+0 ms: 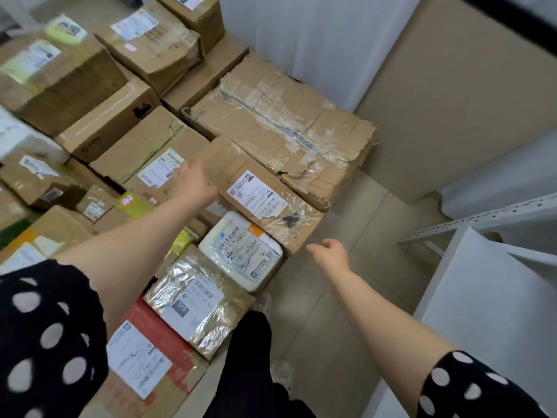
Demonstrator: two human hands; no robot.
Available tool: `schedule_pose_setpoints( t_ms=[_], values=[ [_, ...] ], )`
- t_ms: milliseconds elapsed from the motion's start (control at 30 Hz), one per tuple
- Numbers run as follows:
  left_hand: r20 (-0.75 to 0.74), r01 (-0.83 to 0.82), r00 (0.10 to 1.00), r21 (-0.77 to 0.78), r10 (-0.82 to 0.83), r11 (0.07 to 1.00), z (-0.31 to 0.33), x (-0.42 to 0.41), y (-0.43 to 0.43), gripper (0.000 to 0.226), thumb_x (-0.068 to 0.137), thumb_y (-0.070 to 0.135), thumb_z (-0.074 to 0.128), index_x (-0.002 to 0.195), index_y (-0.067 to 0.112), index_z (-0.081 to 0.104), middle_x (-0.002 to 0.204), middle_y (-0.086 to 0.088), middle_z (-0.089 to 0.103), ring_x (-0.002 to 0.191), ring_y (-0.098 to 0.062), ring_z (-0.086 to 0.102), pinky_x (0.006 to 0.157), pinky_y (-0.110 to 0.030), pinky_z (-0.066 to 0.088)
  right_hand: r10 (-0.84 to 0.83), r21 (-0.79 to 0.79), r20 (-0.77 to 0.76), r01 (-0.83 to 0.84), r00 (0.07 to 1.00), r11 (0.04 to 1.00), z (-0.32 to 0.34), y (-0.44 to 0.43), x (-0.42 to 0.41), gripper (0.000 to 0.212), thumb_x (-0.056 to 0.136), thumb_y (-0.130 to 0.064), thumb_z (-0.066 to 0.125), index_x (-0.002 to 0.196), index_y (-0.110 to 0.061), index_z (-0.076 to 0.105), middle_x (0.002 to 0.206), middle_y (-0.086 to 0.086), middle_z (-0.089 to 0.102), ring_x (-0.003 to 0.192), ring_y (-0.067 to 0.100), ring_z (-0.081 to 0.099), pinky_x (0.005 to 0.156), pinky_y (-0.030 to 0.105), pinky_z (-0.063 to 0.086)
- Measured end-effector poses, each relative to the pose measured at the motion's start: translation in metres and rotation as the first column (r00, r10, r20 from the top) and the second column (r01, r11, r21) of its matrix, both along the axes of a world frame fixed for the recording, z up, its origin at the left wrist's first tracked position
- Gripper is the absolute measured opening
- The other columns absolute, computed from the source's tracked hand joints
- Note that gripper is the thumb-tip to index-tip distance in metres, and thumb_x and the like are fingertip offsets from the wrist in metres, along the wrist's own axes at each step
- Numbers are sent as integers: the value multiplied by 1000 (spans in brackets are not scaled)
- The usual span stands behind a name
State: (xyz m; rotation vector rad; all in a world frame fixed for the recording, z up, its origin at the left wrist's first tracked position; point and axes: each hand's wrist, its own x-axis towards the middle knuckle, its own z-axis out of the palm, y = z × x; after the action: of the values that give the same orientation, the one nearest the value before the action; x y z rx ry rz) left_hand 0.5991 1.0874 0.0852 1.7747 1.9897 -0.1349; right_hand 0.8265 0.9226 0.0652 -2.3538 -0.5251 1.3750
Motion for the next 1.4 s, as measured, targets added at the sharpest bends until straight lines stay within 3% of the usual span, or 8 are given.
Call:
schedule_pose_setpoints(
  t_ms=[167, 367, 567, 767, 1067, 1400],
  values=[
    [-175, 210, 965, 80, -194, 974, 42, -4, -79, 57, 85, 23, 54, 138, 15, 37, 146, -10, 34, 136, -31, 30, 107, -53, 28, 219, 3, 193, -224, 957, 975, 41, -46, 3, 58, 86, -31, 60, 138, -10, 45, 141, 11, 49, 129, 28, 46, 110, 39, 33],
    [-229, 377, 901, -6, -369, 926, 83, -9, -164, 65, 92, 32, 51, 148, 19, 22, 157, -9, 19, 145, -30, 13, 115, -56, 9, 228, 81, 260, -257, 938, 963, 82, -92, -8, 60, 85, -35, 60, 138, -11, 44, 141, 10, 48, 129, 28, 45, 109, 39, 33],
    [-215, 504, 844, 10, -491, 863, 119, -9, -197, 67, 94, 38, 49, 151, 24, 18, 156, -6, 19, 144, -29, 14, 114, -54, 15, 215, 121, 336, -268, 917, 956, 112, -137, -34, 65, 84, -37, 62, 140, -11, 42, 141, 11, 46, 129, 29, 45, 104, 36, 37],
    [-179, 642, 761, 75, -623, 763, 145, -22, -221, 66, 94, 40, 47, 151, 25, 17, 158, -4, 16, 145, -26, 13, 116, -53, 14, 34, 192, 361, -110, 932, 975, 142, -187, -70, 65, 84, -33, 63, 139, -8, 41, 140, 13, 44, 127, 30, 45, 97, 33, 39],
    [-153, 861, 509, 102, -847, 499, 177, -95, -291, 66, 93, 41, 49, 150, 23, 20, 156, -4, 20, 143, -28, 18, 115, -54, 16, -325, 282, 254, 252, 911, 926, 165, -287, -199, 75, 82, -36, 68, 143, -5, 36, 144, 17, 42, 131, 31, 42, 107, 38, 37],
    [-157, 960, 220, 211, -963, 185, 228, -126, -390, 73, 93, 43, 49, 153, 25, 11, 158, -5, 18, 145, -27, 15, 117, -51, 14, -562, 398, 331, 428, 758, 811, 219, -407, -288, 71, 84, -33, 66, 143, -7, 36, 145, 14, 39, 131, 28, 41, 102, 34, 37]
  ],
)
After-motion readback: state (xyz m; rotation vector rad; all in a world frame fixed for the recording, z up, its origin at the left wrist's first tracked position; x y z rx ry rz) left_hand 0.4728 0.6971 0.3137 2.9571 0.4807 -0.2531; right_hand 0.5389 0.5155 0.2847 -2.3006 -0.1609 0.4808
